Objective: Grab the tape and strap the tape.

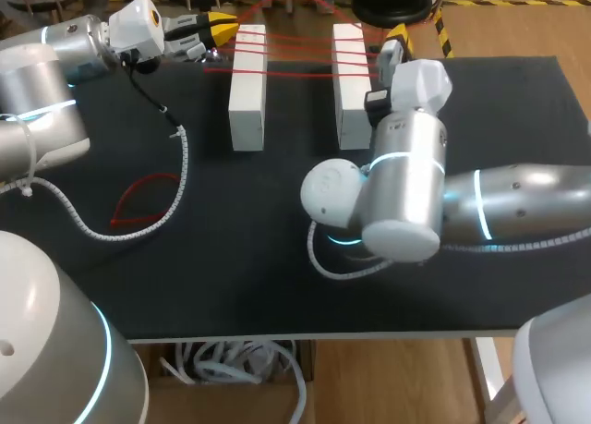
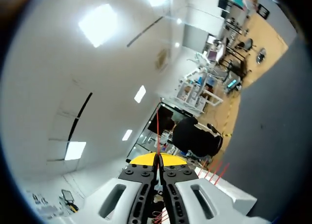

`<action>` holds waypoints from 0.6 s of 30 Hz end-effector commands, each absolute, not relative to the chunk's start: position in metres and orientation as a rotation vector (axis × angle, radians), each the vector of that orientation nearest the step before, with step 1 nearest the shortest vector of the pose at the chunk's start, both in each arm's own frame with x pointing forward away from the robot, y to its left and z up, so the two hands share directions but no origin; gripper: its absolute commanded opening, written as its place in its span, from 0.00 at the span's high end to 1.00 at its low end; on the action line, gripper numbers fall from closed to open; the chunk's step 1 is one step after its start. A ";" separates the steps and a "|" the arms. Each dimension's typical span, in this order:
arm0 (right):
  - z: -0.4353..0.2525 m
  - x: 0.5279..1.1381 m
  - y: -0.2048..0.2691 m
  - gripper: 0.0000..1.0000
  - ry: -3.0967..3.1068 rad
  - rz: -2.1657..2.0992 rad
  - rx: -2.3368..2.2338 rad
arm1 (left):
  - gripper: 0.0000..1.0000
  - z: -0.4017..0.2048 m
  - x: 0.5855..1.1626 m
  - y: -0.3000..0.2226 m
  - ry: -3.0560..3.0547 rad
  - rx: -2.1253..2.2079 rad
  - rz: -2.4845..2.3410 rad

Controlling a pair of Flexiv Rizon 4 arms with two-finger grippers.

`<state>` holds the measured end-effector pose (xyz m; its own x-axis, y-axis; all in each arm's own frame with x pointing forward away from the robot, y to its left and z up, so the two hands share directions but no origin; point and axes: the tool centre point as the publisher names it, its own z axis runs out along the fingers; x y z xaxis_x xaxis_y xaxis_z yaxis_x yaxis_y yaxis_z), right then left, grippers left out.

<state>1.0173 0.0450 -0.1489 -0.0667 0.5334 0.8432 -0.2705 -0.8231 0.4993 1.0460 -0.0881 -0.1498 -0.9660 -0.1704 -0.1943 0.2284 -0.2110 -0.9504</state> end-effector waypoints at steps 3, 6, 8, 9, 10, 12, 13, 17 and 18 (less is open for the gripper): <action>-0.138 1.020 0.048 1.00 0.394 1.811 1.536 | 1.00 -0.151 1.047 -0.088 1.783 0.072 -2.264; -0.131 1.019 0.053 1.00 0.443 1.765 1.471 | 1.00 -0.151 1.047 -0.088 1.783 0.072 -2.264; -0.125 1.018 0.055 1.00 0.465 1.759 1.437 | 1.00 -0.151 1.047 -0.088 1.783 0.072 -2.264; -0.123 1.017 0.056 1.00 0.472 1.762 1.423 | 1.00 -0.151 1.047 -0.088 1.783 0.072 -2.264; -0.120 1.016 0.056 1.00 0.486 1.759 1.409 | 1.00 -0.151 1.047 -0.088 1.783 0.072 -2.264; -0.117 1.015 0.057 1.00 0.500 1.761 1.382 | 1.00 -0.151 1.047 -0.088 1.783 0.072 -2.264; -0.115 1.014 0.057 1.00 0.507 1.762 1.379 | 1.00 -0.151 1.047 -0.088 1.783 0.072 -2.264; -0.110 1.012 0.057 1.00 0.519 1.759 1.355 | 1.00 -0.151 1.047 -0.088 1.783 0.072 -2.264; -0.109 1.011 0.057 1.00 0.520 1.752 1.351 | 1.00 -0.151 1.047 -0.088 1.783 0.072 -2.264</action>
